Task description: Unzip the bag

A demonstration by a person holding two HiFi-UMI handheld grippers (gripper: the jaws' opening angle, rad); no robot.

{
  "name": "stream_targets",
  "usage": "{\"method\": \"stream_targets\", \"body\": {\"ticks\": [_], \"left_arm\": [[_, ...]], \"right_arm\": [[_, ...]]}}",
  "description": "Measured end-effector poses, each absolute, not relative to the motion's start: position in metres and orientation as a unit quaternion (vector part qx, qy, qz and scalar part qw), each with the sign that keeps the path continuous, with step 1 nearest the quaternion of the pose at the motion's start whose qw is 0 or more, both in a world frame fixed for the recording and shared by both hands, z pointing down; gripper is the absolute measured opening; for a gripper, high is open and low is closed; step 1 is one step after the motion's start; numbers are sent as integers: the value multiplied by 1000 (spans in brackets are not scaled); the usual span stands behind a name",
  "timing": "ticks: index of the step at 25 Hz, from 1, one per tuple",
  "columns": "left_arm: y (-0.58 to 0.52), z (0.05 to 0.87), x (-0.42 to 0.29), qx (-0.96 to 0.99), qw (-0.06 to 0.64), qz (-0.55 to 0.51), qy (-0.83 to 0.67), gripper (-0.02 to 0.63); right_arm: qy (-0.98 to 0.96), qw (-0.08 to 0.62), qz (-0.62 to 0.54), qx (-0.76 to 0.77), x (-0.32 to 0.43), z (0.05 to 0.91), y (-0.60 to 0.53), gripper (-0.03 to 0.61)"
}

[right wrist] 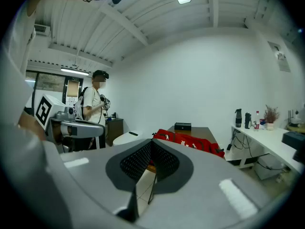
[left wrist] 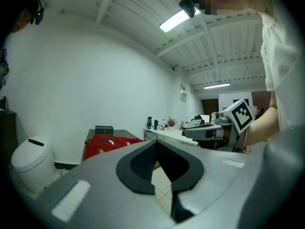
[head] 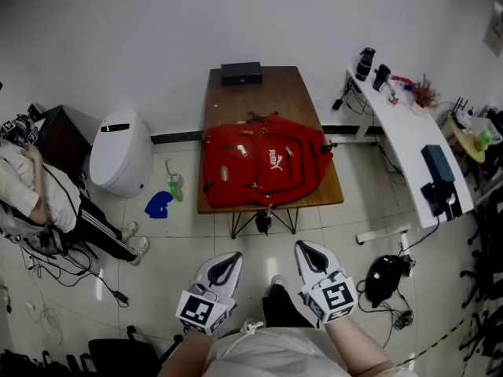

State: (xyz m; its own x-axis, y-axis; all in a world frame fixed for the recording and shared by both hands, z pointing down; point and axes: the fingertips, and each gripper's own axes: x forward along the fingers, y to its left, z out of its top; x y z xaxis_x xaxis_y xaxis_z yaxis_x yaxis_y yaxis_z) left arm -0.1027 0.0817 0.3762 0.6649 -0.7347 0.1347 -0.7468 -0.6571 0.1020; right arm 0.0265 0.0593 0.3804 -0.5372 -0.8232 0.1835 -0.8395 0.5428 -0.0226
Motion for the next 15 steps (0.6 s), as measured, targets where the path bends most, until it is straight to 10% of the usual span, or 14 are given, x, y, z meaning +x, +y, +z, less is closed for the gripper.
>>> {"method": "stream_targets", "body": {"ticks": [15], "left_arm": [[-75,421,-38,891,99,63,-439,8]], "right_arm": [[-897,134,100,409,74,428,-94,8]]}}
